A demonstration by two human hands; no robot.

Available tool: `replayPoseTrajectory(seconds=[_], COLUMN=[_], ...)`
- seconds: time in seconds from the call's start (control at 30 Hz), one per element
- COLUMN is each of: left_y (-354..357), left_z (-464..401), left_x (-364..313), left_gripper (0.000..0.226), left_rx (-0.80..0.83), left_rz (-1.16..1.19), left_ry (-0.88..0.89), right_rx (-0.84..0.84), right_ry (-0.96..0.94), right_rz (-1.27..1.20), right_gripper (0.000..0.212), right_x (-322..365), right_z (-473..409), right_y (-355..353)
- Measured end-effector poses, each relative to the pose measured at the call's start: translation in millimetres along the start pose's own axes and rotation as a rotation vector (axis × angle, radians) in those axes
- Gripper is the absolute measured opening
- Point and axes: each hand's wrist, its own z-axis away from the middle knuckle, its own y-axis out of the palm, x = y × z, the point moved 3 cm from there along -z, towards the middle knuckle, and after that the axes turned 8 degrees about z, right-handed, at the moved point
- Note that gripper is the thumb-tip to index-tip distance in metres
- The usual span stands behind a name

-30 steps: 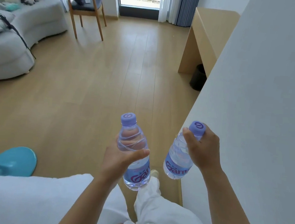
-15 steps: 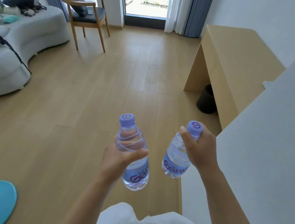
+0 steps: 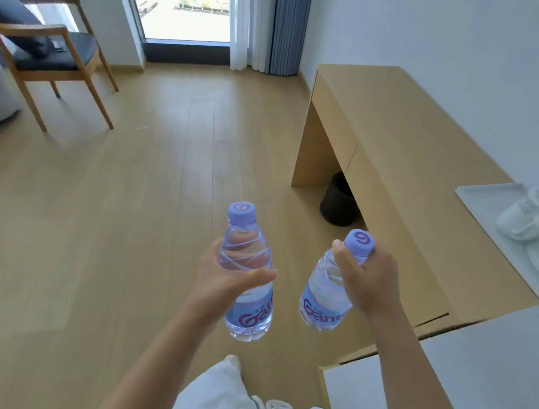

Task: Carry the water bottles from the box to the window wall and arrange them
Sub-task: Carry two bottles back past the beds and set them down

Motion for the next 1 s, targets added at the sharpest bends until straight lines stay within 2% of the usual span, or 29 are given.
replayPoseTrajectory(seconds=[0.13, 0.47, 0.6, 0.8, 1.0], left_y=[10.9, 72.9, 124.3, 222.4, 303.0], left_z=[-70.8, -196.5, -250.6, -326.4, -381.0], left_x=[-27.3, -38.9, -41.9, -55.3, -51.1], left_gripper=[0.061, 0.074, 0.074, 0.089, 0.068], left_rx=[0.141, 0.344, 0.442, 0.579, 0.717], left_rz=[-0.021, -0.120, -0.163, -0.199, -0.266], left_ry=[-0.026, -0.081, -0.084, -0.070, -0.112], right_rx=[-0.104, -0.308, -0.410, -0.510, -0.613], right_ry=[0.124, 0.265, 0.313, 0.391, 0.414], right_rz=[-0.021, 0.047, 0.022, 0.024, 0.082], right_gripper=[0.027, 0.028, 0.027, 0.022, 0.021], right_x=[0.3, -36.1, -68.7, -120.1, -161.3], right_z=[-42.5, -127.9, -178.7, -256.8, -308.9], right_y=[8.5, 5.1, -9.2, -50.7, -84.0])
